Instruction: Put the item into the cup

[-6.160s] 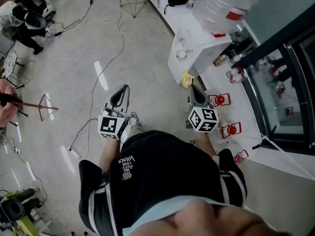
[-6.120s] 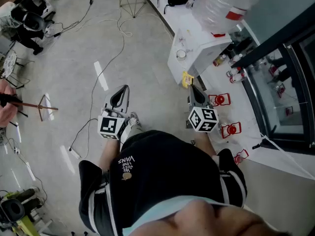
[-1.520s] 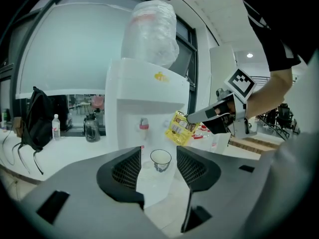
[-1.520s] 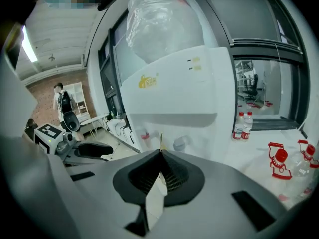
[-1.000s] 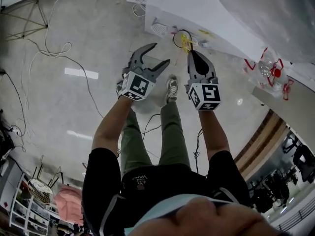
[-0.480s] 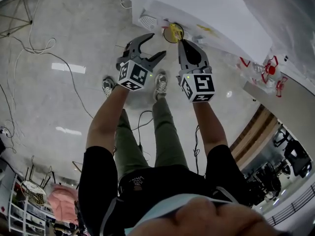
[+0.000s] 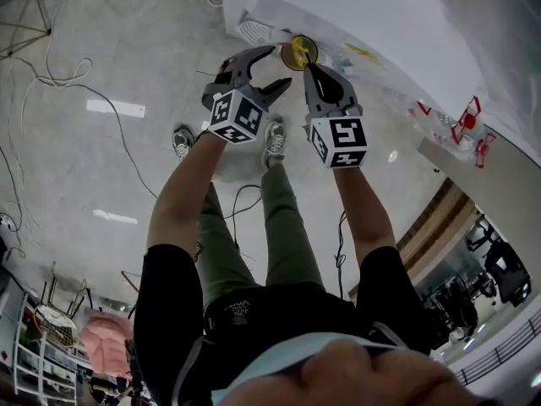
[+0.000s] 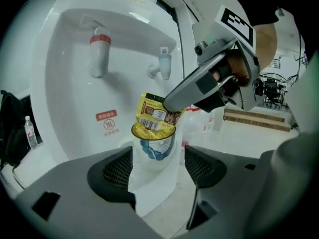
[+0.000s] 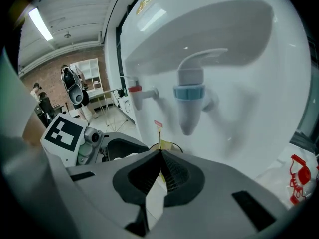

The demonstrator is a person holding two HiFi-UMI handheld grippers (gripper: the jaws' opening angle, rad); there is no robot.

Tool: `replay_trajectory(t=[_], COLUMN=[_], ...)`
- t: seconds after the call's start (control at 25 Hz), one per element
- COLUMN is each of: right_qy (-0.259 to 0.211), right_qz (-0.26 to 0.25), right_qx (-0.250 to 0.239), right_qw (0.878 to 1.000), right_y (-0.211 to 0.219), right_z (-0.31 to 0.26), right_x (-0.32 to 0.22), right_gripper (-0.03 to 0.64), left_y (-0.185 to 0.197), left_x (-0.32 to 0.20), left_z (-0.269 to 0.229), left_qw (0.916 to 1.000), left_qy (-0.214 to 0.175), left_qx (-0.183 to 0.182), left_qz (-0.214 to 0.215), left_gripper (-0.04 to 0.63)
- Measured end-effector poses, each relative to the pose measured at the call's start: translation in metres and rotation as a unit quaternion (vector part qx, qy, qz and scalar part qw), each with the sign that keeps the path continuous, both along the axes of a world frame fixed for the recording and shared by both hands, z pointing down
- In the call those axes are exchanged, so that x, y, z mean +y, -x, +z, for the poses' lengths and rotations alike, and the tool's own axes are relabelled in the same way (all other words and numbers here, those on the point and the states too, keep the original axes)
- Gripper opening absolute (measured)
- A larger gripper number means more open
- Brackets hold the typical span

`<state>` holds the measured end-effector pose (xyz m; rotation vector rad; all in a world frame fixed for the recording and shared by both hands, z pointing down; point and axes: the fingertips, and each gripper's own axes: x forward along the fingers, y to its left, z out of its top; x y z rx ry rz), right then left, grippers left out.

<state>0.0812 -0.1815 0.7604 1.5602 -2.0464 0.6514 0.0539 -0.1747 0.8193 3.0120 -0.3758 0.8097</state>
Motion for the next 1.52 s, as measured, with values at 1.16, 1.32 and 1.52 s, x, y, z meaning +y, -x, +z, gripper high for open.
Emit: replay_trajectory(t=[1.16, 1.32, 1.52], right_qy=[0.076, 0.067, 0.047], right_qz=[-0.026, -0.02, -0.011], right_qx=[0.043, 0.029, -0.003], right_qw=[0.996, 0.997, 0.999], right_y=[-0.006, -0.003, 0.001], right_z=[0.039, 0.043, 0.033], right_x=[-0.019, -0.021, -0.021], right_gripper=[0.043, 0.044, 0.048], left_y=[-0.011, -0.01, -0.006], left_x=[0.008, 0.007, 0.006], left_z=[0.003, 0.007, 0.005], left_qw=[0.999, 0.999, 0.9989], left_qy=[-0.005, -0.002, -0.001], left_qx=[0.002, 0.001, -0.004], left_qz=[0.044, 0.044, 0.047], left_gripper=[0.328, 0.328, 0.328])
